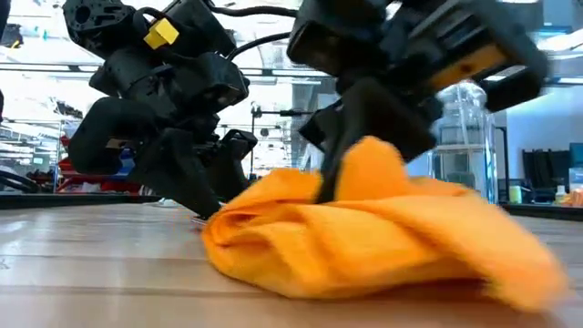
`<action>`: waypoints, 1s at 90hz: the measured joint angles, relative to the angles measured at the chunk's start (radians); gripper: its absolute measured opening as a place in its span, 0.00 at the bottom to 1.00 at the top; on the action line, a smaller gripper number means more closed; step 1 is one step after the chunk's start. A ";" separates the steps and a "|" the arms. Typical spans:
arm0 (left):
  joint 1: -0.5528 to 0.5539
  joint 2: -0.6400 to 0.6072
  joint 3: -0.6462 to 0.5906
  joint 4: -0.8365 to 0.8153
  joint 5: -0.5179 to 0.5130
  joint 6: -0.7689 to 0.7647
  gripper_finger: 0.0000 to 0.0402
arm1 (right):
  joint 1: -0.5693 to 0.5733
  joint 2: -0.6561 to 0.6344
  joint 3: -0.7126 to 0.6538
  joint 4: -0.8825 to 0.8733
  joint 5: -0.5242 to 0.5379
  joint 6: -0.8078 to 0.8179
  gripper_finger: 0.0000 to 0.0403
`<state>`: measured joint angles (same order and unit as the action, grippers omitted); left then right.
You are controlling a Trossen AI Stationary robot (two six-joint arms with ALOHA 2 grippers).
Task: Apply microfiber cloth
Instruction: Wipe the pink cellphone using microfiber cloth
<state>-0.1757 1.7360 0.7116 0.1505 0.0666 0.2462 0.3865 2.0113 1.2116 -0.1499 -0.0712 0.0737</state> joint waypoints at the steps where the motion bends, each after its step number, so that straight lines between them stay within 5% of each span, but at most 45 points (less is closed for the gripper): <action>1: 0.000 0.000 0.000 0.000 0.000 0.000 0.49 | 0.001 0.000 0.000 0.001 0.006 0.001 0.00; 36: 0.001 -0.001 -0.001 0.000 -0.011 -0.005 0.49 | -0.176 0.008 -0.008 0.175 0.103 -0.019 0.00; 51: 0.001 0.000 -0.001 0.000 -0.012 -0.005 0.49 | -0.224 0.009 -0.008 0.195 0.034 -0.025 0.00; 90: 0.009 0.000 0.001 -0.026 -0.037 0.001 0.49 | -0.021 -0.011 0.001 -0.137 -0.109 0.132 0.00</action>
<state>-0.1663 1.7363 0.7128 0.1243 0.0297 0.2475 0.3654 2.0001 1.2125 -0.2871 -0.1807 0.2054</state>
